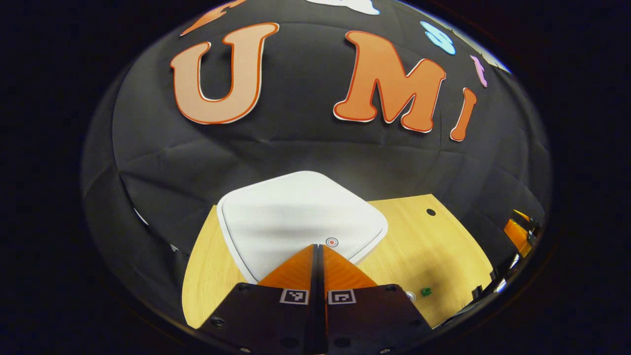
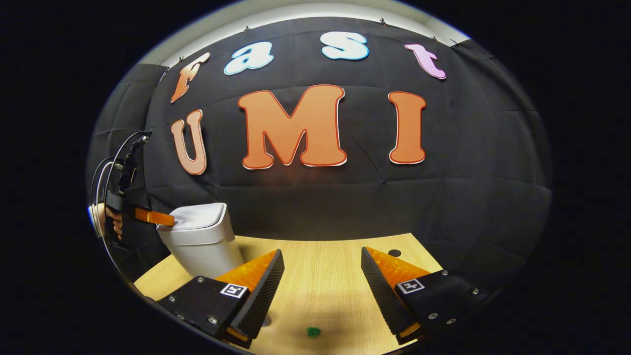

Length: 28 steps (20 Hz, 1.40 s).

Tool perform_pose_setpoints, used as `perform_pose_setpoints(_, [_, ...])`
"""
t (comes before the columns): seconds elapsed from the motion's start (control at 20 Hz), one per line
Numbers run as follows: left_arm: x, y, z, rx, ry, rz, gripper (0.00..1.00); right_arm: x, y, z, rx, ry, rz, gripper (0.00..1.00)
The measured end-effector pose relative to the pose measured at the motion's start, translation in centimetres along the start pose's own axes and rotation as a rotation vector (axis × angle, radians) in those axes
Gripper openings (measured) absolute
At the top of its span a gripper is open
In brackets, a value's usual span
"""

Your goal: Press the lid of the desktop garbage bin to open it, pick up the crumpled paper on the desktop and throw it into the bin, then pick up the pop can on the desktop and drop it into the bin, and finally close the garbage bin lid.

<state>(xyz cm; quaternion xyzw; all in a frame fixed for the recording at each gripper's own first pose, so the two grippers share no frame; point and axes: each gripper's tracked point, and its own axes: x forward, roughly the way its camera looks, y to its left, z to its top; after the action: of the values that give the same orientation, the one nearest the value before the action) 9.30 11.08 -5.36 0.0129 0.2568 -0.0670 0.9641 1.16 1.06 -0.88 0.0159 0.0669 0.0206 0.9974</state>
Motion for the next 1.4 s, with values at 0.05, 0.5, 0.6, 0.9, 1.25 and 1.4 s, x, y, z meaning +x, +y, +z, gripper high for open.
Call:
perform_pose_setpoints(0.05, [-0.4, 0.4, 0.7, 0.016, -0.040, 0.037, 0.01, -0.1, -0.2, 0.3, 0.013, -0.007, -0.006, 0.94])
perform_pose_setpoints(0.5, [-8.3, -4.3, 7.5, 0.005, -0.369, 0.064, 0.00, -1.7, -2.5, 4.1, 0.034, -0.133, -0.092, 0.94])
perform_pose_setpoints(0.6, [-9.5, -4.6, 7.7, -0.036, -0.406, 0.076, 0.00, -2.1, -2.5, 4.8, 0.018, -0.159, -0.094, 0.94])
perform_pose_setpoints(0.9, [-11.5, -5.6, 7.3, -0.013, -0.490, 0.142, 0.00, -2.1, -1.1, 3.2, 0.024, -0.132, -0.029, 0.94])
perform_pose_setpoints(1.25, [-9.3, -7.3, 4.0, -0.105, -0.430, 0.060, 0.39, -1.6, -0.9, 0.6, 0.010, -0.054, 0.006, 0.94])
perform_pose_setpoints(1.4, [-9.2, -7.5, 3.9, -0.105, -0.439, 0.045, 0.65, -1.3, -1.0, -0.2, -0.023, -0.029, -0.009, 0.94])
